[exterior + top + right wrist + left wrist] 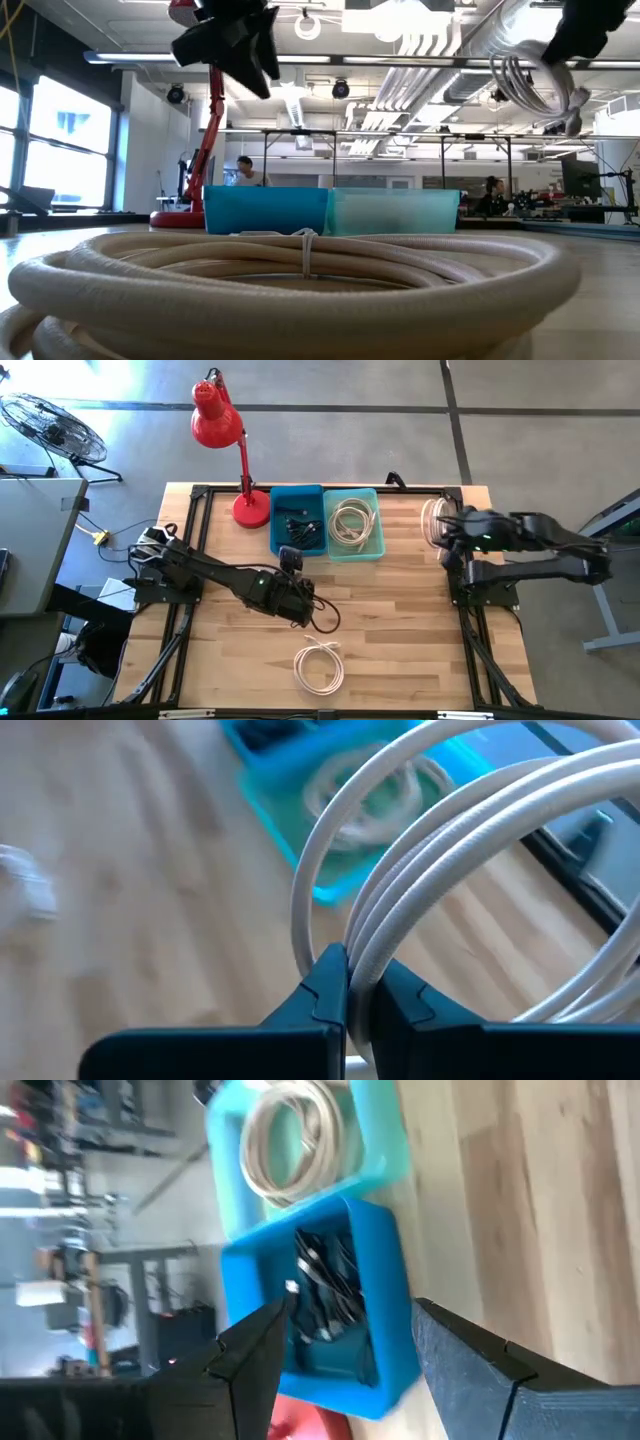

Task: Pick & Place USB Port
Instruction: Put the brown HDMI cable into the green bin

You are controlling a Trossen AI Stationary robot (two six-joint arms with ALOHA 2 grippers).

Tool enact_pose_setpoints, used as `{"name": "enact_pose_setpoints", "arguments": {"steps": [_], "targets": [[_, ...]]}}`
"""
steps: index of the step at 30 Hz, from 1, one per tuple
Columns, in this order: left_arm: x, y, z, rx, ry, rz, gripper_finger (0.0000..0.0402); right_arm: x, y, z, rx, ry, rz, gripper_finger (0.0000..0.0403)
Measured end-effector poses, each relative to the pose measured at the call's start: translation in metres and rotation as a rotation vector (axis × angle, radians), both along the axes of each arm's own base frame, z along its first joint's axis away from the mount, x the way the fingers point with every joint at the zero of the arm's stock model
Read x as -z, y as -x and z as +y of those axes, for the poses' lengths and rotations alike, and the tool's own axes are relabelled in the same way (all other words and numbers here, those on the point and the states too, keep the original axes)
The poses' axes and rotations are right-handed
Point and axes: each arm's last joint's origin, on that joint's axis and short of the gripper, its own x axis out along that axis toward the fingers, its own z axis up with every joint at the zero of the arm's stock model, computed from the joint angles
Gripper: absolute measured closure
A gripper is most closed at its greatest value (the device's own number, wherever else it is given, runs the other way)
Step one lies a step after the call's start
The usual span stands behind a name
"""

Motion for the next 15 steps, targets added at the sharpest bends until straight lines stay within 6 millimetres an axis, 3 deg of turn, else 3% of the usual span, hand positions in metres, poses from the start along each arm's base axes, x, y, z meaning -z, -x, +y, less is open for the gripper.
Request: {"name": "enact_pose_setpoints", "arguments": {"steps": [3,7,15], "targets": [[-0.003,-0.005,-0.001,0.028,-0.06,-0.023,0.019,0.0,0.015,0.009,-0.094,-0.022,-0.122,0.0393],[-0.007,-0.01,-0.001,0.052,-0.145,-0.052,0.019,0.012,0.018,0.016,-0.206,-0.039,-0.25,0.0393],[-0.014,-0.021,-0.004,0.118,-0.223,-0.074,0.019,0.042,-0.015,0.031,-0.523,-0.046,-0.505,0.0393]]}}
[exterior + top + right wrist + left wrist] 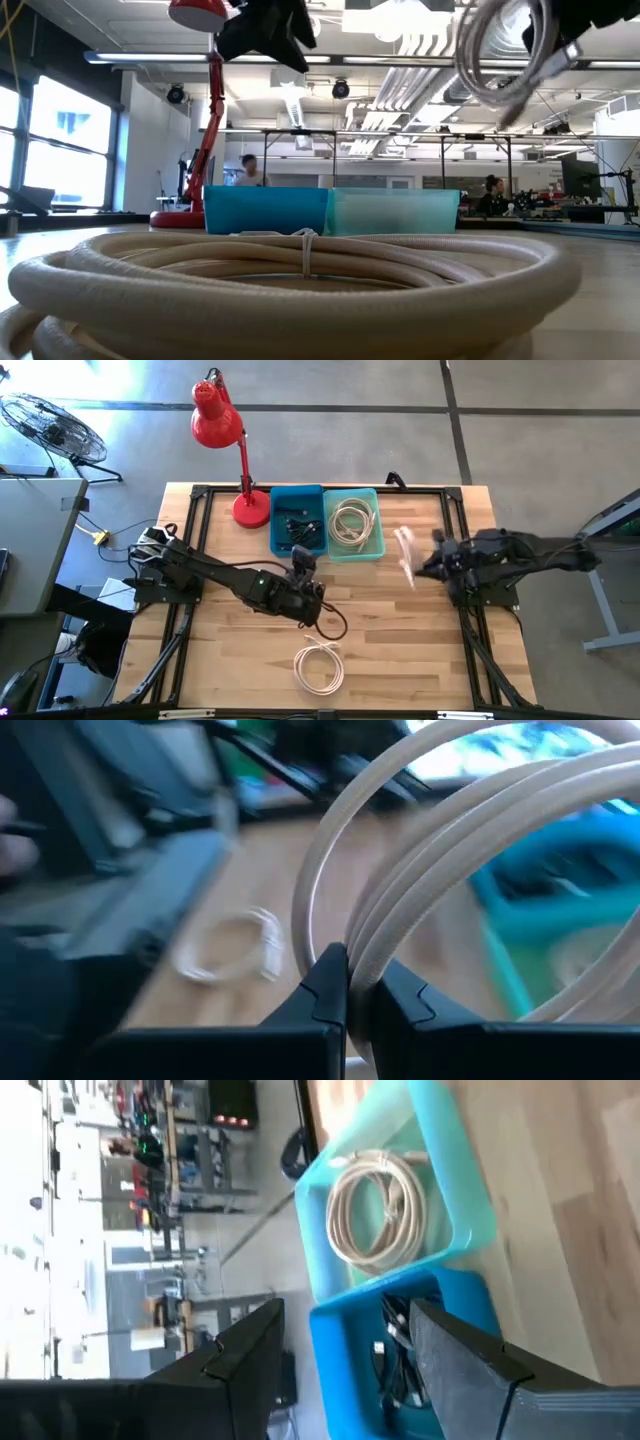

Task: Pick & Place USB Port
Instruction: Put the brown HDMI cable into the green bin

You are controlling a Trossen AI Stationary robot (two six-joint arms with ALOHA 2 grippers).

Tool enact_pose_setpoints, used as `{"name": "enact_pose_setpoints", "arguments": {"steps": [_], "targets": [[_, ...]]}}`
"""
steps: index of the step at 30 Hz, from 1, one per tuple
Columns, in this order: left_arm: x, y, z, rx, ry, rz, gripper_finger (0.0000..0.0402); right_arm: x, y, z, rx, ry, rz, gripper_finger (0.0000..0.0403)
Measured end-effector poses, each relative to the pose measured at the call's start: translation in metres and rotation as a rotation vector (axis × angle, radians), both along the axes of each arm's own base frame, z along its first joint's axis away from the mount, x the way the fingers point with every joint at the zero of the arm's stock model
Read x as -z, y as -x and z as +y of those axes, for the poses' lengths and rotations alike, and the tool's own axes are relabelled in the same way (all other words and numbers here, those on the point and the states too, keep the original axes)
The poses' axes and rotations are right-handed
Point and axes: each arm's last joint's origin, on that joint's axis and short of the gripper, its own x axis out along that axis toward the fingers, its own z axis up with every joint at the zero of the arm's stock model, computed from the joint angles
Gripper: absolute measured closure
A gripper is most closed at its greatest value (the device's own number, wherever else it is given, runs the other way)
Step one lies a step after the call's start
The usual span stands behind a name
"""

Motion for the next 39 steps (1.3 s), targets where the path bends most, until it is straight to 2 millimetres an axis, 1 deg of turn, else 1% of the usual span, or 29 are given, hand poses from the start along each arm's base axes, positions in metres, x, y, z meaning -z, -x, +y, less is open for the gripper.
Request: {"name": "enact_pose_setpoints", "arguments": {"steps": [2,5,11,13,16,19,24,27,31,33,37,39], "targets": [[-0.001,-0.003,-0.001,0.032,0.003,0.005,0.019,0.003,-0.008,0.005,-0.084,-0.002,-0.075,0.0393],[-0.003,-0.007,-0.003,0.093,0.013,0.017,0.019,0.005,-0.016,0.014,-0.184,-0.006,-0.143,0.0393],[-0.013,-0.02,-0.005,0.215,0.007,-0.027,0.019,0.01,-0.034,0.031,-0.283,0.007,-0.131,0.0393],[-0.018,-0.027,-0.003,0.287,0.063,-0.078,0.019,0.01,-0.041,0.04,-0.333,0.029,-0.153,0.0393],[-0.025,-0.039,0.004,0.435,0.228,-0.19,0.019,0.008,-0.05,0.056,-0.422,0.058,-0.198,0.0393],[-0.031,-0.046,0.014,0.532,0.375,-0.284,0.019,0.01,-0.055,0.074,-0.5,0.098,-0.184,0.0393],[-0.032,-0.051,0.027,0.577,0.534,-0.328,0.019,0.011,-0.058,0.102,-0.529,0.197,-0.156,0.0393],[-0.034,-0.055,0.031,0.657,0.64,-0.366,0.019,0.009,-0.061,0.113,-0.522,0.24,-0.139,0.0393],[-0.033,-0.058,0.031,0.778,0.764,-0.37,0.019,0.007,-0.066,0.121,-0.503,0.274,-0.1,0.0393],[-0.032,-0.061,0.029,0.817,0.786,-0.376,0.019,0.007,-0.069,0.123,-0.5,0.283,-0.085,0.0393],[-0.026,-0.062,0.028,0.804,0.796,-0.349,0.019,0.008,-0.075,0.128,-0.493,0.309,-0.072,0.0393],[-0.024,-0.065,0.027,0.808,0.792,-0.363,0.019,0.009,-0.078,0.129,-0.476,0.328,-0.067,0.0393]]}}
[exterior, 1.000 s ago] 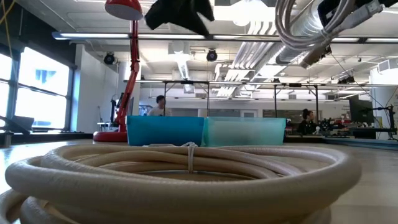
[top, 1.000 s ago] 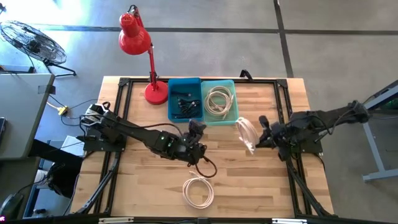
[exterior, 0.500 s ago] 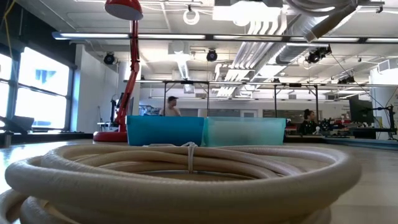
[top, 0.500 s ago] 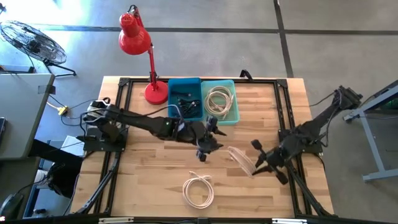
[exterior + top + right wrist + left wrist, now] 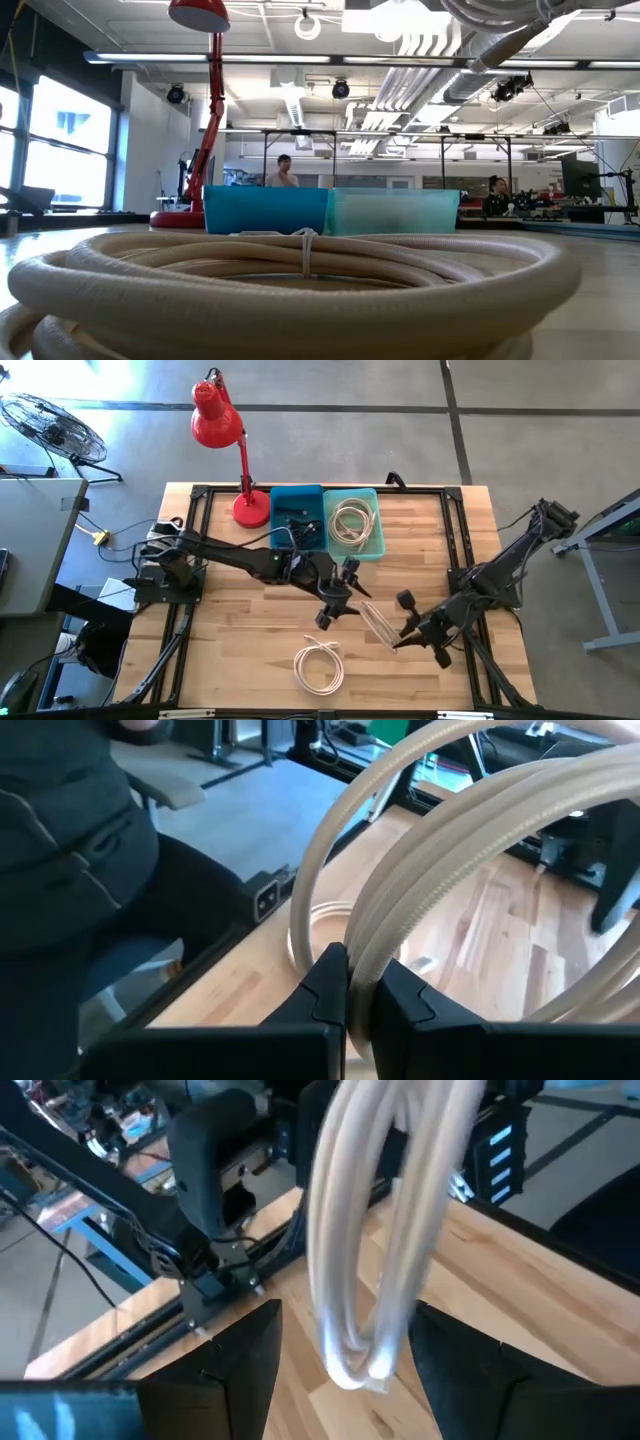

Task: Pick & Place USB Port
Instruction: Put the brown HDMI cable into the green bin

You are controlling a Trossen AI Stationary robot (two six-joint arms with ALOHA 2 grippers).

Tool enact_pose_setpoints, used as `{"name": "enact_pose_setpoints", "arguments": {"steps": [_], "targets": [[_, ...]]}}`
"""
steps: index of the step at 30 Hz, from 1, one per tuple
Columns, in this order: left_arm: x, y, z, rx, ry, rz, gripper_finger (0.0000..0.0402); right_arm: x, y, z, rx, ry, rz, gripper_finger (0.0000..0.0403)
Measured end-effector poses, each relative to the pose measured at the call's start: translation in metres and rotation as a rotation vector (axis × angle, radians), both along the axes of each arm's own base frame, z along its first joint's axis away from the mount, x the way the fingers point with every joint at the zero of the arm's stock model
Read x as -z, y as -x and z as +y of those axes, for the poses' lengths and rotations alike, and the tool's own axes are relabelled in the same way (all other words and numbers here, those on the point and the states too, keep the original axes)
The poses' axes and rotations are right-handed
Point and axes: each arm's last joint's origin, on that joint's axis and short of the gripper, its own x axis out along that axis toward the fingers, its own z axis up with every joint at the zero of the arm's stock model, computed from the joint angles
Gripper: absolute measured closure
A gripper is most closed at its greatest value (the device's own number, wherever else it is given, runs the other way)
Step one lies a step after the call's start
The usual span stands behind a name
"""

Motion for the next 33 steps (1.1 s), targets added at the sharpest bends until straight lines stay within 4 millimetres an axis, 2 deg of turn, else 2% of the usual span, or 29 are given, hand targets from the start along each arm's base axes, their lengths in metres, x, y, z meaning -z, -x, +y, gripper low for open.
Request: {"name": "enact_pose_setpoints", "arguments": {"steps": [7,10,13,17,22,29,33], "targets": [[0.011,-0.007,-0.001,0.004,-0.01,0.004,0.019,0.001,-0.006,0.0,0.013,0.01,0.009,0.0393],[0.013,-0.011,0.0,-0.029,-0.067,-0.026,0.0206,0.001,-0.007,-0.002,0.023,0.002,0.014,0.0393],[0.015,-0.011,0.001,-0.087,-0.145,-0.019,0.0256,0.003,-0.008,-0.004,0.031,0.006,0.025,0.0392],[0.018,-0.014,0.001,-0.051,-0.15,-0.03,0.0364,0.005,-0.007,-0.004,0.029,0.024,0.042,0.0393],[0.017,-0.014,0.001,-0.061,-0.162,-0.043,0.0368,0.004,-0.008,-0.004,0.033,0.013,0.038,0.0381],[0.02,-0.013,0.003,-0.095,-0.185,-0.017,0.0368,0.002,-0.005,-0.002,0.177,0.045,-0.016,0.0312],[0.025,-0.011,0.002,-0.115,-0.207,0.041,0.0368,0.001,-0.002,0.003,0.157,0.072,-0.033,0.0274]]}}
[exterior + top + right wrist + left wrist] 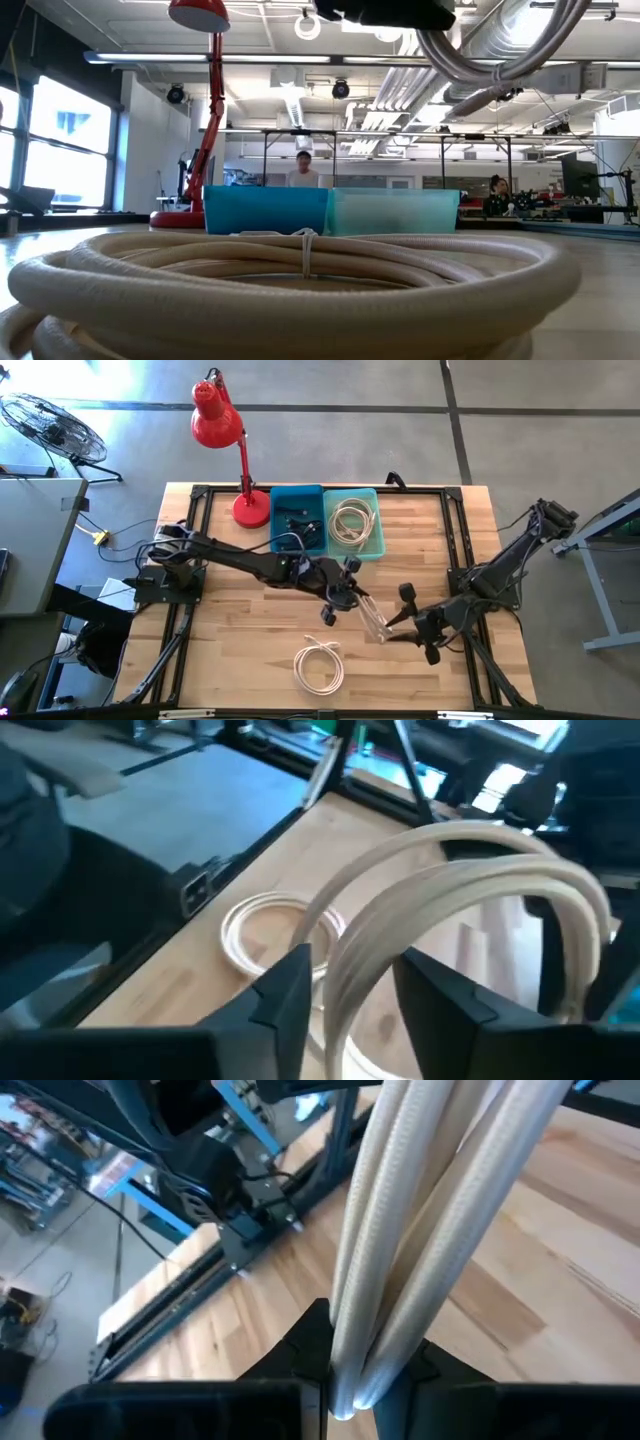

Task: Pick & Place USB Port
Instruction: Put the brown HDMI cable into the green bin

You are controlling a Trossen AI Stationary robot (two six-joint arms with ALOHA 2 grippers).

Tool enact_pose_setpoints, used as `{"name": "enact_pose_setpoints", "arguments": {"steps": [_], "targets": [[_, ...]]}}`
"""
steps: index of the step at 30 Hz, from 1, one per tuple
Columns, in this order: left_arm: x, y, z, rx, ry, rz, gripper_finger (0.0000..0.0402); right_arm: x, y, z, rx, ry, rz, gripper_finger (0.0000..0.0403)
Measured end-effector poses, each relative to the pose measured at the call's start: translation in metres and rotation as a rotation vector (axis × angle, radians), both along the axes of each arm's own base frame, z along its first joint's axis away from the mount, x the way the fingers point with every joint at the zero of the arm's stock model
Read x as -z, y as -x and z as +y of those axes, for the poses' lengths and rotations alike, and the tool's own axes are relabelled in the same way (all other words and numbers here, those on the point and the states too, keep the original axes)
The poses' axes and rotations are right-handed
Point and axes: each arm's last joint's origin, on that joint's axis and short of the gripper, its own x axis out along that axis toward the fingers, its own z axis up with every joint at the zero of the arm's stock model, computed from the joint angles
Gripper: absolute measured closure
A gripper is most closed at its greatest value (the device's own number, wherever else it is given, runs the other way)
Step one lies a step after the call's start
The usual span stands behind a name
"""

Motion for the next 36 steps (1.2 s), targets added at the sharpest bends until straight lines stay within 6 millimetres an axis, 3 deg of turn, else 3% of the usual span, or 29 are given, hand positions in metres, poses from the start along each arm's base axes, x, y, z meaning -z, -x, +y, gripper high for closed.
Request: {"name": "enact_pose_setpoints", "arguments": {"steps": [7,18,26,36], "targets": [[-0.002,0.013,-0.01,-0.107,-0.108,0.076,0.0368,-0.003,0.006,0.002,0.019,0.042,-0.034,0.0256],[-0.024,0.077,-0.002,-0.77,-0.593,0.239,0.0368,-0.022,0.028,-0.019,0.271,-0.017,-0.11,0.0257],[-0.023,0.073,0.037,-0.861,-0.551,0.285,0.0368,-0.02,0.036,-0.03,0.398,-0.011,-0.086,0.0257],[-0.03,0.052,0.131,-0.829,-0.279,0.201,0.0368,-0.018,0.036,-0.032,0.447,0.039,-0.094,0.0257]]}}
